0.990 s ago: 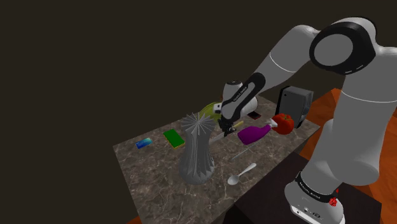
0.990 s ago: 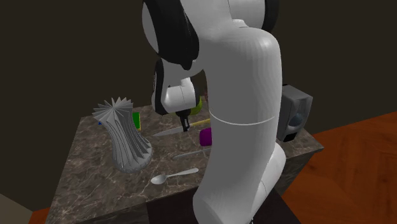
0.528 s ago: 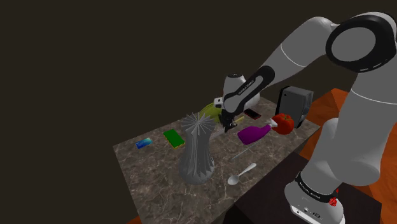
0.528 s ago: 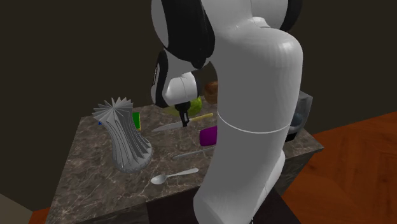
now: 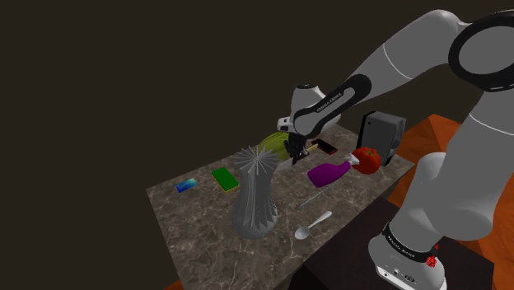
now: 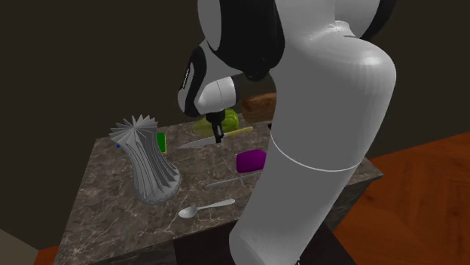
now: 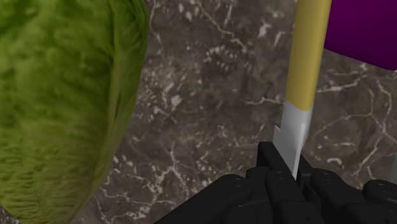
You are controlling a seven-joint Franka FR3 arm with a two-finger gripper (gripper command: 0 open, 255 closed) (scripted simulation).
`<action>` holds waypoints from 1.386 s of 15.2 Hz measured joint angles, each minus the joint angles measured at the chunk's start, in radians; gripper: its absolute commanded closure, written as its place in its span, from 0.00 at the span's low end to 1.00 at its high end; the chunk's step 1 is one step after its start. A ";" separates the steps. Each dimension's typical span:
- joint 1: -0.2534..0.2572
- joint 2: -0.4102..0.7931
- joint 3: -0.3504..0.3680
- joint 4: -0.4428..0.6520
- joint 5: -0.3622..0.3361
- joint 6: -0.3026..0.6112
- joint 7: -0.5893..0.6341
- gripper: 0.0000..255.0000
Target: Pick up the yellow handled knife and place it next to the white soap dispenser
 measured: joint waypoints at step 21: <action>-0.009 -0.215 0.023 0.110 -0.086 -0.314 0.064 1.00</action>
